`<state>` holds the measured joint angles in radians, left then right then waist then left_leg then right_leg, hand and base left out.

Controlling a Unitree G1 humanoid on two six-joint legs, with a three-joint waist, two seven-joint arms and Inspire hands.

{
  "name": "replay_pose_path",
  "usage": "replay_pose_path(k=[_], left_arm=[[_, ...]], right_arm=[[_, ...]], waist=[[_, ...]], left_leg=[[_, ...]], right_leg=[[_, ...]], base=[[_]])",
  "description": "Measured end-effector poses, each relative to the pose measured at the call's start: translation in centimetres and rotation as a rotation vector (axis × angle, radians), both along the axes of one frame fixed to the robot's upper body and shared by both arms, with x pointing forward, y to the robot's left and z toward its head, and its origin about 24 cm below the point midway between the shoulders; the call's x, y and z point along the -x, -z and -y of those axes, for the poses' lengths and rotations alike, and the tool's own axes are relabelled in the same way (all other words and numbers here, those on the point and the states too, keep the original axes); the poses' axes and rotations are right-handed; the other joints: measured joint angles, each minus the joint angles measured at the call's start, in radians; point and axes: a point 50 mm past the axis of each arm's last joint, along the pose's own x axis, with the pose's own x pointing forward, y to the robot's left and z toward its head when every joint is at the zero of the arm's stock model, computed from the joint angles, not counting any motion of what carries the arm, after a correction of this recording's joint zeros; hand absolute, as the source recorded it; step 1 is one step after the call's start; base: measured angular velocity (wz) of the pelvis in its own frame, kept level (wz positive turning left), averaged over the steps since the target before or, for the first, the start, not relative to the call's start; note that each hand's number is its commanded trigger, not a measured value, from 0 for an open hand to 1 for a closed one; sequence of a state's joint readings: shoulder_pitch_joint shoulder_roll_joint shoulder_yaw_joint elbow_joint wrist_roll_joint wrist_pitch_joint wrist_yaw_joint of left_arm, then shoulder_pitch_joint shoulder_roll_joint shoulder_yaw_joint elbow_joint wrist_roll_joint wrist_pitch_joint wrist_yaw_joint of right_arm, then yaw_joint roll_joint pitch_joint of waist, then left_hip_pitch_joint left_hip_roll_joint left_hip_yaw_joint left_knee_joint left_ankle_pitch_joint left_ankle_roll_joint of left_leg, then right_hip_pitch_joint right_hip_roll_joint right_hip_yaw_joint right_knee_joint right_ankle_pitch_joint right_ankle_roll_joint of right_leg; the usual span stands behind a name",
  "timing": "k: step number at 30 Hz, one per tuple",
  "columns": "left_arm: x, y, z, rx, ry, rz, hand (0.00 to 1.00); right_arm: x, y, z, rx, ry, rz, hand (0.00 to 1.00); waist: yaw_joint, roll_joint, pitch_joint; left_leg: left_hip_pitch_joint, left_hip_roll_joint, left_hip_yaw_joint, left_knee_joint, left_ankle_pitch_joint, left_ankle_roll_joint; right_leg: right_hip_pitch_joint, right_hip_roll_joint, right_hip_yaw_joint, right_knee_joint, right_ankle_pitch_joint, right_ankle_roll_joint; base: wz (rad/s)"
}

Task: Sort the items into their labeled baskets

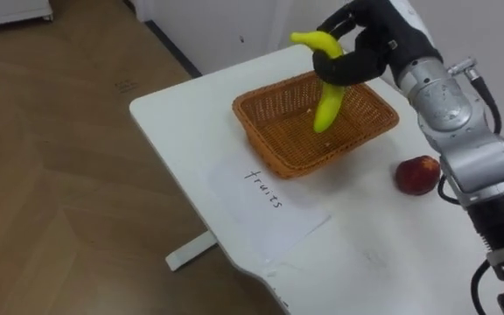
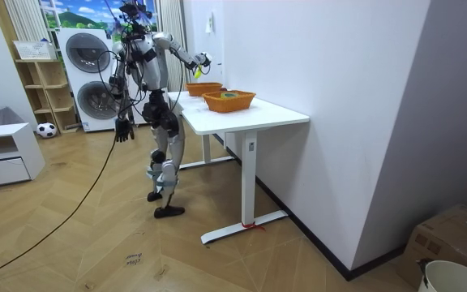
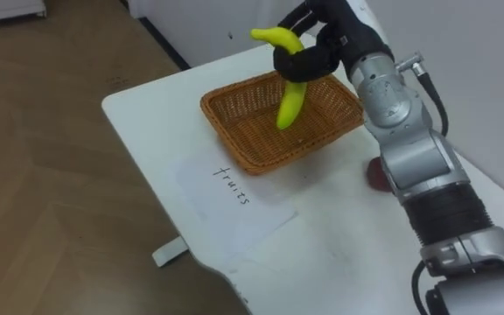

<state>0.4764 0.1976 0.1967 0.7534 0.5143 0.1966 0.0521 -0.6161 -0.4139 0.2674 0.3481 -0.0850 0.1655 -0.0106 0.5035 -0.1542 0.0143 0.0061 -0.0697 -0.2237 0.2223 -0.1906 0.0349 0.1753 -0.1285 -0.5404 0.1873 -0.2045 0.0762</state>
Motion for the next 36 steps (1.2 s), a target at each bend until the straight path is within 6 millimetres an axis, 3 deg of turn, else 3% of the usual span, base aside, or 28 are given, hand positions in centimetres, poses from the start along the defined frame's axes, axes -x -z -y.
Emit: replay_pose_path(k=[1,2,11,15,25,32,36], left_arm=[[0.0,0.0,0.0,-0.001,0.001,0.0,0.0],[0.0,0.0,-0.1,-0.001,0.001,-0.001,0.0],[-0.2,-0.1,-0.5,-0.009,0.011,0.001,0.0],[-0.6,-0.1,-0.5,-0.003,0.024,0.027,0.0],[-1.4,-0.1,-0.5,-0.007,0.036,0.051,0.0],[-1.7,-0.2,-0.8,-0.018,0.04,0.061,0.0],[-2.1,-0.2,-0.6,-0.014,0.042,0.075,0.0]], right_arm=[[0.0,0.4,0.1,0.007,0.016,-0.008,0.53],[-0.1,1.0,0.1,0.017,0.027,-0.019,0.0],[-0.1,3.6,0.2,0.071,0.058,-0.074,0.0],[-0.1,4.0,0.7,0.075,0.084,-0.083,0.0],[-0.1,4.9,1.4,0.083,0.114,-0.104,0.0],[-0.1,4.8,1.5,0.081,0.11,-0.095,0.0],[-0.2,4.2,1.2,0.077,0.097,-0.071,0.0]], waist=[[0.003,-0.003,0.0007],[0.009,-0.005,0.0005],[0.029,-0.02,0.0056],[0.029,-0.022,0.0089],[0.028,-0.035,0.0141],[0.02,-0.043,0.0086],[0.001,-0.039,0.0077]], left_leg=[[-0.002,-0.007,-0.007,0.001,0.001,0.0],[-0.002,-0.008,-0.011,0.001,0.001,0.0],[-0.011,-0.013,-0.034,0.011,0.003,0.003],[-0.012,-0.013,-0.033,0.009,0.003,0.003],[-0.015,-0.01,-0.027,0.003,0.003,0.003],[-0.019,-0.012,-0.027,0.001,0.003,0.003],[-0.015,-0.011,-0.018,0.003,0.003,0.004]], right_leg=[[0.002,-0.001,-0.009,0.001,0.0,0.0],[0.003,-0.001,-0.01,0.001,0.0,0.0],[-0.002,-0.003,-0.003,-0.004,0.0,0.0],[-0.002,-0.003,0.019,-0.004,0.0,0.0],[-0.02,-0.002,0.018,-0.004,0.0,0.0],[-0.025,-0.001,0.023,-0.005,0.0,0.0],[-0.019,-0.002,0.048,-0.014,0.0,0.0]], base=[[0.12],[0.13],[0.11],[0.0],[-0.03],[0.0],[-0.01]])
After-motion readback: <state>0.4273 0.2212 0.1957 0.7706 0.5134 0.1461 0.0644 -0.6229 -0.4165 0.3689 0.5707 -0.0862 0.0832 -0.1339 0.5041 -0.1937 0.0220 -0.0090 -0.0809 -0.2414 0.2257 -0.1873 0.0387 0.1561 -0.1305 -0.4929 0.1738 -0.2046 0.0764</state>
